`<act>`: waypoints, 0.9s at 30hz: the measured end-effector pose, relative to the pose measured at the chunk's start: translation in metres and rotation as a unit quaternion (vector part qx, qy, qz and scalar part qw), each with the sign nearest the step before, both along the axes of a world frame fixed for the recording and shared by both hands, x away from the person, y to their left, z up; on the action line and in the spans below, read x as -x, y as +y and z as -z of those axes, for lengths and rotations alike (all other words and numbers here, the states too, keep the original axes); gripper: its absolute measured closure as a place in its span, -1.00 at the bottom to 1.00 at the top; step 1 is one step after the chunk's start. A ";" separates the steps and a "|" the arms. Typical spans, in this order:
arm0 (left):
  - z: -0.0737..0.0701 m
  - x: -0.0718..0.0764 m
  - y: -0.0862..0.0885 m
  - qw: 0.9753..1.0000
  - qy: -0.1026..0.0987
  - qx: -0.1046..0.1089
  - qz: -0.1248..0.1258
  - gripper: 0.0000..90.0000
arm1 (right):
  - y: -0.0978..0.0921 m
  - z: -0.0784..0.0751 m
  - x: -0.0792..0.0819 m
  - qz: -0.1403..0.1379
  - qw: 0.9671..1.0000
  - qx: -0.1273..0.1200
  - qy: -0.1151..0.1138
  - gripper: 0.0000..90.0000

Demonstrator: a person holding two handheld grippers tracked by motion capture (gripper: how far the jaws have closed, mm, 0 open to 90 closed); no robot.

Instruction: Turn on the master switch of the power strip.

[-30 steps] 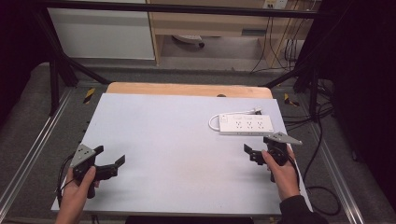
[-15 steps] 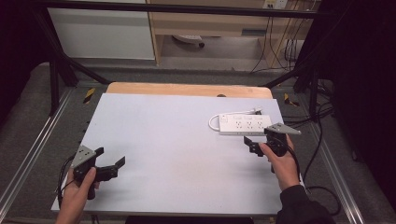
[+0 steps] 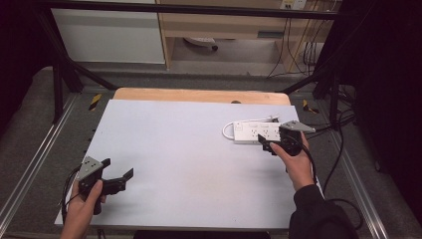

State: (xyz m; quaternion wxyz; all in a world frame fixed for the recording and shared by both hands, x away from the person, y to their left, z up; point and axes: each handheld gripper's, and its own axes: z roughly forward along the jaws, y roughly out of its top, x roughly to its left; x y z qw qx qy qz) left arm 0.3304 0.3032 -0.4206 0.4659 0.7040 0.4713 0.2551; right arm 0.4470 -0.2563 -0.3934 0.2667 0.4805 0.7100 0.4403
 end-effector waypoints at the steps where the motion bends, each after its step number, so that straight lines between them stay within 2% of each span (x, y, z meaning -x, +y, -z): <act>1: 0.000 0.000 0.000 1.000 0.001 -0.001 0.000 -0.87 | 0.000 0.000 0.000 0.000 1.000 0.000 0.000 -0.79; 6: 0.000 0.000 0.000 1.000 0.001 0.000 0.001 -0.87 | 0.002 -0.002 -0.010 0.000 1.000 0.004 -0.006 -0.60; 12: 0.000 0.000 0.000 1.000 0.003 -0.002 0.002 -0.87 | 0.003 -0.005 -0.017 0.002 1.000 -0.007 -0.013 -0.39; 22: 0.000 0.001 -0.002 1.000 0.002 -0.004 0.008 -0.87 | 0.003 -0.008 -0.029 0.009 1.000 -0.016 -0.021 -0.15; 23: 0.000 0.001 -0.002 1.000 0.002 -0.003 0.009 -0.87 | 0.003 -0.009 -0.032 0.014 0.999 -0.018 -0.024 -0.05; 26: 0.000 0.001 -0.003 1.000 0.001 -0.005 0.011 -0.87 | 0.003 -0.010 -0.034 0.017 0.999 -0.019 -0.024 0.03; 27: 0.000 0.001 -0.003 1.000 0.000 -0.005 0.011 -0.87 | 0.004 -0.010 -0.037 0.018 0.999 -0.015 -0.027 0.14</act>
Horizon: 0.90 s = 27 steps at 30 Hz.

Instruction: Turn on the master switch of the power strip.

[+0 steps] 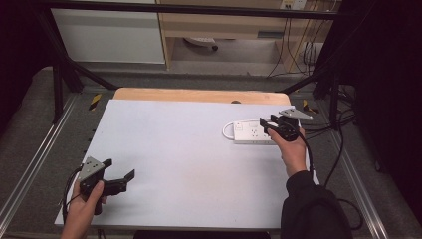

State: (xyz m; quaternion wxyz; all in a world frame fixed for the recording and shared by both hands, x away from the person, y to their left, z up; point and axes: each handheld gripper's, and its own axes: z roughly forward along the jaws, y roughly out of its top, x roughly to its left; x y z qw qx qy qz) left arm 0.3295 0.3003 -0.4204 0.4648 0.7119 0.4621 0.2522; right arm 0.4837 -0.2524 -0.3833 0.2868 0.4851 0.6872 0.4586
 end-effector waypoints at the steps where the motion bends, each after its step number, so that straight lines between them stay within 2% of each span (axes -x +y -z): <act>1: 0.000 0.000 0.000 1.000 0.000 0.000 0.000 -0.87 | 0.001 0.000 -0.001 0.001 1.000 0.000 0.000 0.19; 12: 0.000 0.000 0.001 1.000 -0.001 0.000 -0.001 -0.87 | 0.004 0.003 -0.013 0.005 1.000 0.006 -0.007 0.66; 27: 0.000 0.000 0.001 1.000 -0.003 0.001 -0.003 -0.87 | 0.007 0.012 -0.025 0.002 1.000 -0.008 0.001 0.94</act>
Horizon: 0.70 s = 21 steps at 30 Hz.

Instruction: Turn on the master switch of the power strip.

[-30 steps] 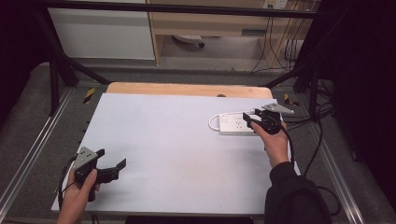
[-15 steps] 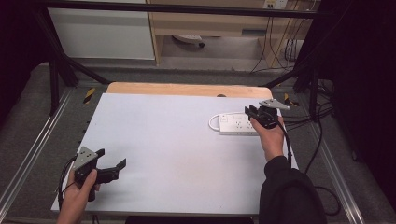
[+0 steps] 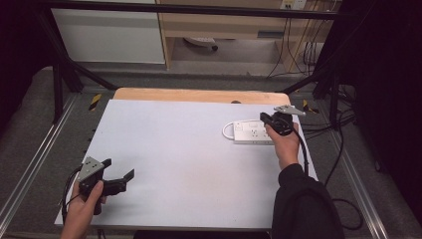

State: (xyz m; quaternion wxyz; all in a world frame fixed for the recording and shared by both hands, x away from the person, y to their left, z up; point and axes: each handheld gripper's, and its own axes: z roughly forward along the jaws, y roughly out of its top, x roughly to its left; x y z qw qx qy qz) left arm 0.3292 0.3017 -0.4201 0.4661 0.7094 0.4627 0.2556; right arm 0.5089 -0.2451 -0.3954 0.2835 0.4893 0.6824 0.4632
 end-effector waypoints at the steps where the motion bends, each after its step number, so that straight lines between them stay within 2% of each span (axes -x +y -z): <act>1: 0.000 0.000 0.000 1.000 -0.001 -0.001 -0.001 -0.87 | 0.000 0.000 -0.001 0.000 1.000 -0.001 0.000 0.96; 21: 0.000 0.000 0.000 1.000 -0.001 -0.001 0.001 -0.87 | 0.009 0.012 -0.010 0.000 1.000 0.004 0.021 1.00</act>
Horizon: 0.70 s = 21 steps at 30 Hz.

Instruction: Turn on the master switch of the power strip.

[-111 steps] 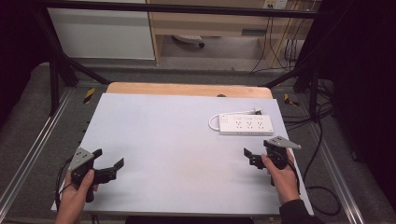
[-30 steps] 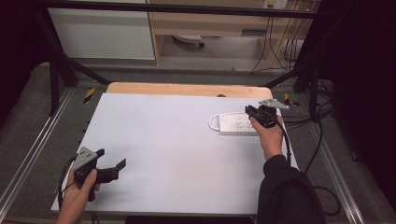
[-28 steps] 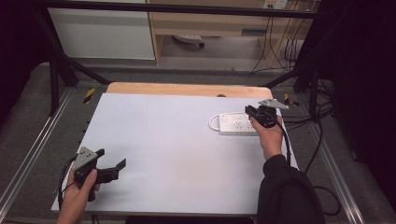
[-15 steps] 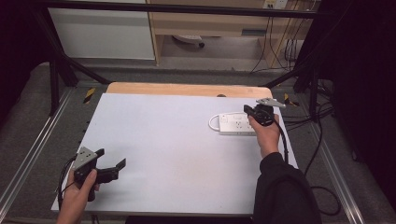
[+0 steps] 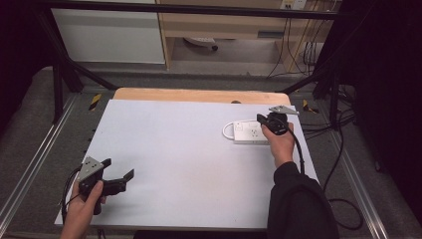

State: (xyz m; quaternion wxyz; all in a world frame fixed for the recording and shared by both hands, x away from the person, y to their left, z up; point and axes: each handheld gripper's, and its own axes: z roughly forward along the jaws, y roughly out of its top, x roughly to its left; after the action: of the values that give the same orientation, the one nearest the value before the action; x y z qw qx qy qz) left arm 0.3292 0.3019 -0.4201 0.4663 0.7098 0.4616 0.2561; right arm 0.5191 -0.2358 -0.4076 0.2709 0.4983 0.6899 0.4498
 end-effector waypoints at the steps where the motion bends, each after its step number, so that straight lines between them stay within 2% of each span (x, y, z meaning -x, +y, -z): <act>1: 0.000 0.000 0.000 1.000 0.000 0.000 0.000 -0.87 | 0.001 0.001 0.000 0.000 1.000 0.000 0.003 1.00; 21: 0.000 0.000 0.000 1.000 0.001 -0.001 0.000 -0.87 | 0.011 0.013 -0.005 -0.012 1.000 0.009 0.028 1.00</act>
State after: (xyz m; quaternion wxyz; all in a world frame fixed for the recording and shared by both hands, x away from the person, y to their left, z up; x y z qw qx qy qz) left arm 0.3294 0.3022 -0.4204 0.4648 0.7109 0.4617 0.2558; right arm 0.5244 -0.2244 -0.4208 0.2508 0.4998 0.7071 0.4328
